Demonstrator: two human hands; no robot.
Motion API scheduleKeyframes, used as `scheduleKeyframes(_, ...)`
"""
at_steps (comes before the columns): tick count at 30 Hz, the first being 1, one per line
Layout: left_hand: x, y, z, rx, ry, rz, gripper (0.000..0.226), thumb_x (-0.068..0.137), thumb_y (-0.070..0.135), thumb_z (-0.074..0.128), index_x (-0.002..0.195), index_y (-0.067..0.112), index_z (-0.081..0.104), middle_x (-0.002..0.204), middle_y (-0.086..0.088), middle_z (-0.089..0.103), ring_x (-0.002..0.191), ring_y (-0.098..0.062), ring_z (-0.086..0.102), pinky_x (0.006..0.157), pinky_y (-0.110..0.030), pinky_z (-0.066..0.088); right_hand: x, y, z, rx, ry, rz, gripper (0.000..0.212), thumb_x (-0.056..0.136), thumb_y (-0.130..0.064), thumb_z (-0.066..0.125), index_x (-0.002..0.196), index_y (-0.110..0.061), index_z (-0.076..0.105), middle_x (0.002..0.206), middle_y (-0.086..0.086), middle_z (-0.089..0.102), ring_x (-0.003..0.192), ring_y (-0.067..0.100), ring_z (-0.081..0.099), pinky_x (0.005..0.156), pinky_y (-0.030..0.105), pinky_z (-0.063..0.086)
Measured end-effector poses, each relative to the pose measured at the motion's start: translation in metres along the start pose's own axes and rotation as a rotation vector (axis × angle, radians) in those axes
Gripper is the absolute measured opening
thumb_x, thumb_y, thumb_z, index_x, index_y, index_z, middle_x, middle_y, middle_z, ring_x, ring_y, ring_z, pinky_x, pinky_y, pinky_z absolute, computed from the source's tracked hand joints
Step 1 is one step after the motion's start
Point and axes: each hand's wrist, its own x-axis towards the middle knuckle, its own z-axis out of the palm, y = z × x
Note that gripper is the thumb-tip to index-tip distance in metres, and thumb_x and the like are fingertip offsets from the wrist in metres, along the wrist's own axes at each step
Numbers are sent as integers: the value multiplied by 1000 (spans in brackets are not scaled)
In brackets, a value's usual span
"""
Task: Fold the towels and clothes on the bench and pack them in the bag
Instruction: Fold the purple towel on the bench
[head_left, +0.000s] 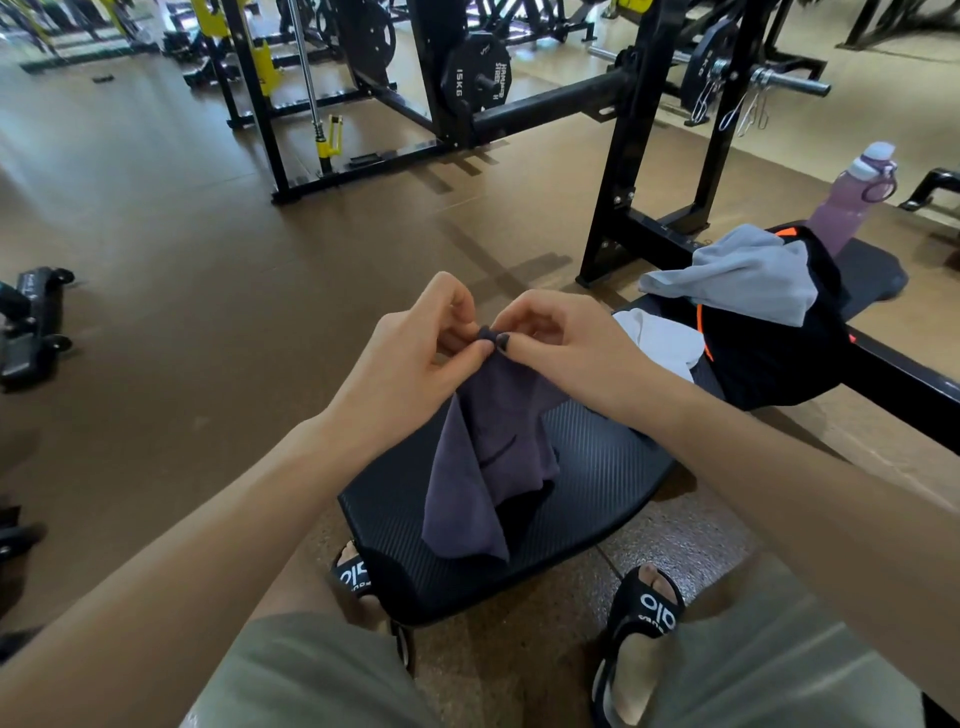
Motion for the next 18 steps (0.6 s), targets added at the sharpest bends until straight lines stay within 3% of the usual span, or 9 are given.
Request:
scheduleKeyframes(8,-2,-5,7,84,77,89,20,85,5,75,91,7,55,93,1,62,84,-10,68,75,-28,55,2,-9,0,-88,-18,-38,6,88,-13,66,88,-16,71,77,-7,68,70,7,62,67,16,47)
scheduleKeyframes(12,0,-6,6,91,83,146,20,84,3,74,91,7,55,96,0,57,85,-13,64,76,-29,55,5,-12,-3,-113,-48,-40,9,90,-15,63,90,-18,72,80,-2,70,78,18,65,72,25,50)
scheduleKeyframes(18,-10,-17,18,167,76,113,22,84,3,68,95,15,54,98,8,53,86,-15,59,75,-39,53,8,-15,-2,-162,75,-66,8,94,-14,62,89,-17,67,74,-12,64,69,4,60,66,11,42)
